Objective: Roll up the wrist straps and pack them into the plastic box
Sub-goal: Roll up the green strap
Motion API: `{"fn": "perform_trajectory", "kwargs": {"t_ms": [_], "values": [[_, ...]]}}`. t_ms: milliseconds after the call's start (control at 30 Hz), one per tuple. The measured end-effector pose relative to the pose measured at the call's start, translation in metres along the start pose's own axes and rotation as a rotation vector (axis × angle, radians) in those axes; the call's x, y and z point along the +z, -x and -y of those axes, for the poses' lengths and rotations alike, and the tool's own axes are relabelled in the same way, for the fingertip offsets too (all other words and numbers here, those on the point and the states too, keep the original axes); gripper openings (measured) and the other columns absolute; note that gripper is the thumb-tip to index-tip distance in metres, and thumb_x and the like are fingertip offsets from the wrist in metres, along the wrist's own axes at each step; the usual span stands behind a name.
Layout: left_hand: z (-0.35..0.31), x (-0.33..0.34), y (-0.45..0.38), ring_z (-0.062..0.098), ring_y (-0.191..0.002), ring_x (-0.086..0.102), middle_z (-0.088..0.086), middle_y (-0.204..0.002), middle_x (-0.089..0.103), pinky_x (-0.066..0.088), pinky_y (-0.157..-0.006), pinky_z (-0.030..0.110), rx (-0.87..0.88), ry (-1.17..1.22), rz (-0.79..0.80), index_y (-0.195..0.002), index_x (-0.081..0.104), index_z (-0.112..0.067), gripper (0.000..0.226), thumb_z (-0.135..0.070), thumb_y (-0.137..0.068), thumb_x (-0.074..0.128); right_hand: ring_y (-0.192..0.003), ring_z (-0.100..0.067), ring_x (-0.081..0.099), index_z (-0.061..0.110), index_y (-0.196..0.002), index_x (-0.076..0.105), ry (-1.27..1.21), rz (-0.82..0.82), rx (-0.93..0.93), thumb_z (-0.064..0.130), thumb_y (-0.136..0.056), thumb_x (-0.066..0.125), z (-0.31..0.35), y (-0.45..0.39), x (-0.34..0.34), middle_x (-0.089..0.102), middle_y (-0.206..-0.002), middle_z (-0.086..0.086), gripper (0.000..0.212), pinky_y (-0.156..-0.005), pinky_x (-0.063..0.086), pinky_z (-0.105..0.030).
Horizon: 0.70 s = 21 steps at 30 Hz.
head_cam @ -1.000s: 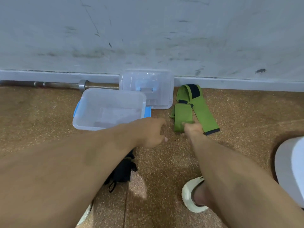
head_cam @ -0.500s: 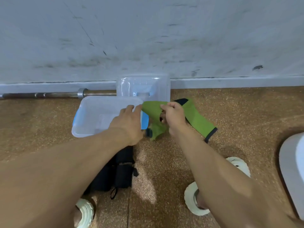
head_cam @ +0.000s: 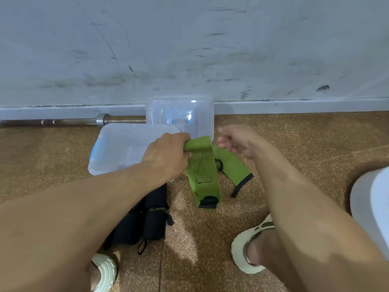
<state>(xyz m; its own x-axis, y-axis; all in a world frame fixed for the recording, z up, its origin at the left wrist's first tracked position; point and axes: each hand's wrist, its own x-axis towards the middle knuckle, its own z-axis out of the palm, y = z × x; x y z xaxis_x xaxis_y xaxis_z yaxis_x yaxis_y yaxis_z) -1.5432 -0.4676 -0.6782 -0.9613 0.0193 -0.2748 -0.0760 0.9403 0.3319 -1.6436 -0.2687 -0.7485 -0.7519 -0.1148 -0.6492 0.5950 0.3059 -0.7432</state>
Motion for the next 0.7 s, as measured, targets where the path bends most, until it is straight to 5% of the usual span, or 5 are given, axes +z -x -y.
{"fn": "perform_trajectory", "kwargs": {"t_ms": [167, 333, 467, 600, 700], "values": [[0.004, -0.004, 0.008, 0.015, -0.076, 0.055, -0.009, -0.079, 0.057, 0.036, -0.062, 0.03, 0.122, 0.043, 0.205, -0.077, 0.046, -0.037, 0.03, -0.023, -0.099, 0.063, -0.105, -0.023, 0.064, 0.021, -0.122, 0.059, 0.656, -0.087, 0.09, 0.028, -0.084, 0.077, -0.12, -0.051, -0.001, 0.066, -0.115, -0.003, 0.042, -0.095, 0.055, -0.042], [0.016, 0.0, 0.021, 0.006, -0.079, 0.061, -0.012, -0.08, 0.066, 0.047, -0.072, 0.021, 0.218, 0.012, 0.474, -0.085, 0.066, -0.027, 0.015, -0.016, -0.088, 0.076, -0.151, -0.037, 0.027, 0.035, -0.161, 0.003, 0.776, -0.163, 0.099, 0.025, -0.089, 0.066, -0.174, -0.075, 0.014, 0.024, -0.167, -0.004, 0.096, -0.118, 0.032, -0.062], [0.025, 0.0, 0.037, -0.009, -0.064, 0.057, -0.019, -0.068, 0.062, 0.037, -0.06, 0.004, 0.201, 0.014, 0.578, -0.076, 0.062, -0.036, 0.036, -0.005, -0.079, 0.078, -0.15, -0.039, 0.027, 0.024, -0.163, 0.002, 0.83, -0.289, 0.102, 0.02, -0.088, 0.076, -0.171, -0.058, 0.021, 0.02, -0.165, -0.015, 0.106, -0.116, 0.036, -0.06], [0.039, -0.007, 0.048, 0.004, -0.077, 0.066, -0.01, -0.083, 0.074, 0.049, -0.071, 0.015, 0.172, 0.105, 0.521, -0.068, 0.062, -0.038, 0.037, -0.005, -0.078, 0.075, -0.147, -0.041, 0.03, 0.021, -0.163, 0.003, 0.94, -0.281, 0.119, 0.016, -0.092, 0.07, -0.175, -0.051, 0.023, 0.021, -0.163, -0.02, 0.098, -0.111, 0.042, -0.055], [0.041, -0.02, 0.055, 0.008, -0.09, 0.073, -0.009, -0.089, 0.078, 0.056, -0.087, 0.027, 0.113, 0.27, 0.443, -0.071, 0.066, -0.034, 0.033, -0.005, -0.081, 0.077, -0.148, -0.036, 0.028, 0.024, -0.162, 0.012, 1.073, -0.262, -0.103, 0.004, -0.086, 0.07, -0.169, -0.041, 0.035, 0.025, -0.162, -0.015, 0.097, -0.12, 0.032, -0.054]]}}
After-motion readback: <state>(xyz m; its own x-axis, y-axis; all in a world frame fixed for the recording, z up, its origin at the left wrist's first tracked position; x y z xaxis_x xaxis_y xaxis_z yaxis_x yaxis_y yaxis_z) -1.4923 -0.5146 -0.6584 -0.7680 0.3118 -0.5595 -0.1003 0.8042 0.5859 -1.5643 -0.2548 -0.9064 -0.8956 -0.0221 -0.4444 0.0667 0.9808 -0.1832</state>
